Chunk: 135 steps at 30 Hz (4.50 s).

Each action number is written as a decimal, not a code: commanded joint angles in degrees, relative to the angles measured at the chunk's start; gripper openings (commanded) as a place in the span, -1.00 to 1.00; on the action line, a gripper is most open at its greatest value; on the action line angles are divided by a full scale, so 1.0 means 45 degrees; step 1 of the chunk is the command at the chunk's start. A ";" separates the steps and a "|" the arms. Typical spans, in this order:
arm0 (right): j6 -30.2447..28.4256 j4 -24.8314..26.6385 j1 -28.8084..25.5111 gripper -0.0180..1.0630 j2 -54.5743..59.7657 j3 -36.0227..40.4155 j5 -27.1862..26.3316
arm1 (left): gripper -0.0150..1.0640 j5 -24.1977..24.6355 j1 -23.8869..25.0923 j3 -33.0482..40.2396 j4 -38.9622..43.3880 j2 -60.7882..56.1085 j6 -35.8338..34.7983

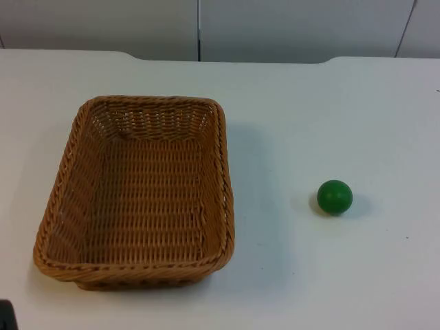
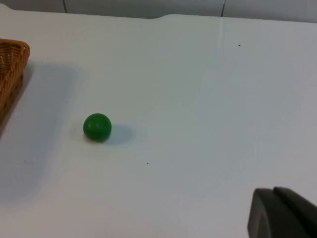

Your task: Pick up the basket with the left hand and place the ball into the basket with the right hand.

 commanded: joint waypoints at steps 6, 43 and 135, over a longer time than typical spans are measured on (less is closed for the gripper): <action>0.0022 -0.0044 -0.0052 -0.97 -0.0080 0.0079 -0.0067 | -0.97 -0.0884 -0.0045 -0.0911 -0.1257 0.2006 -0.0013; 0.0022 -0.0044 -0.0052 -0.97 -0.0080 0.0079 -0.0067 | 0.14 -0.5469 -0.0045 -0.3956 -0.7597 1.9420 0.4912; 0.0022 -0.0044 -0.0052 -0.97 -0.0080 0.0079 -0.0067 | -0.97 -0.5597 -0.0657 -0.8128 -1.1323 2.5579 0.5795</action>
